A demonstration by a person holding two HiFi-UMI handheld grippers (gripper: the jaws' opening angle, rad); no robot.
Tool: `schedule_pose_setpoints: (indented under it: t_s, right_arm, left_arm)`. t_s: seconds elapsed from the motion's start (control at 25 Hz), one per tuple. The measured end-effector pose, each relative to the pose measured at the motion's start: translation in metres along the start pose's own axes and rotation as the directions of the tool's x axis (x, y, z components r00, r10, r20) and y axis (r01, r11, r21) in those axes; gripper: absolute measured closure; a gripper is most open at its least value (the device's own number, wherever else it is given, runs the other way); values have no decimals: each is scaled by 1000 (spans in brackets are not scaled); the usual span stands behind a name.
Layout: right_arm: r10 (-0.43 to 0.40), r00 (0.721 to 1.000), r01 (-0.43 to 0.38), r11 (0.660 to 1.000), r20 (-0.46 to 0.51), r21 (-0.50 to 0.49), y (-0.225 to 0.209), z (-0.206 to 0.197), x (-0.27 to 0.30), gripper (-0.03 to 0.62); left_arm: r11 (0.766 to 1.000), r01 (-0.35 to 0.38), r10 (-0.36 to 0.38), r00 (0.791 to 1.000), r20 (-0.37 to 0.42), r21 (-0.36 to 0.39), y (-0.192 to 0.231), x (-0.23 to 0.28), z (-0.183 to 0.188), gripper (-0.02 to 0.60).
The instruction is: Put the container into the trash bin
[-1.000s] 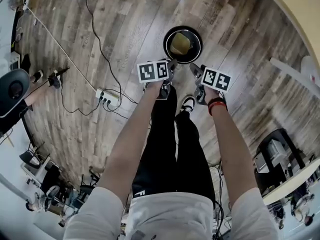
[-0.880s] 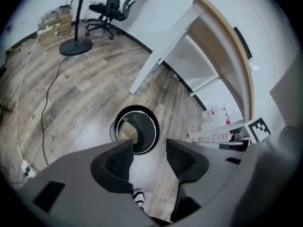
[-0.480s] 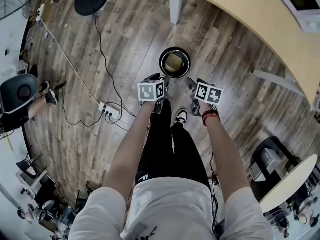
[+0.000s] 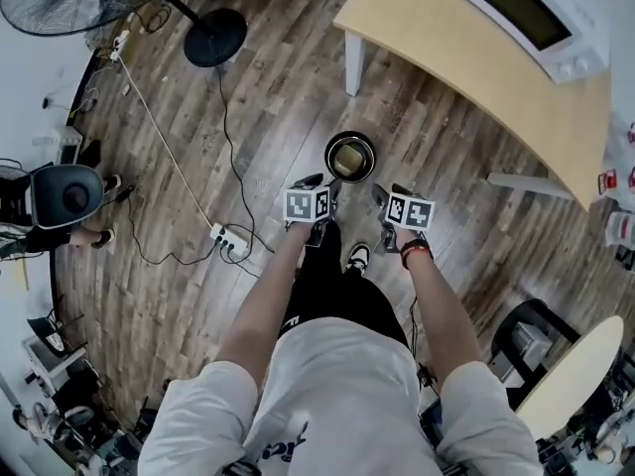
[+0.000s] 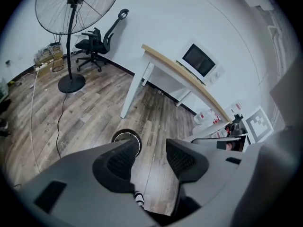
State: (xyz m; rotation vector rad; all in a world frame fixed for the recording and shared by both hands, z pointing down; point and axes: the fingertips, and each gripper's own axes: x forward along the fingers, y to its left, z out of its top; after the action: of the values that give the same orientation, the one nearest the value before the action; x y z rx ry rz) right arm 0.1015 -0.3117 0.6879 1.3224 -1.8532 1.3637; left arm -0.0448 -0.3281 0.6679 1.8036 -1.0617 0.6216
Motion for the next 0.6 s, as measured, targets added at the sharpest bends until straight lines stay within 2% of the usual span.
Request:
schedule_pose_setpoints:
  t_s: [0.32, 0.44, 0.6]
  right_arm:
    - [1, 995, 5, 998, 99, -60, 31, -10, -83, 338]
    - [35, 989, -23, 996, 142, -81, 39, -16, -109, 338]
    - [45, 976, -19, 992, 211, -123, 44, -18, -142, 338]
  left_arm:
    - [1000, 7, -5, 996, 93, -21, -30, -78, -21, 368]
    - [1000, -13, 12, 992, 124, 11, -43, -101, -34, 368]
    - [997, -44, 32, 981, 193, 60, -63, -132, -39, 368]
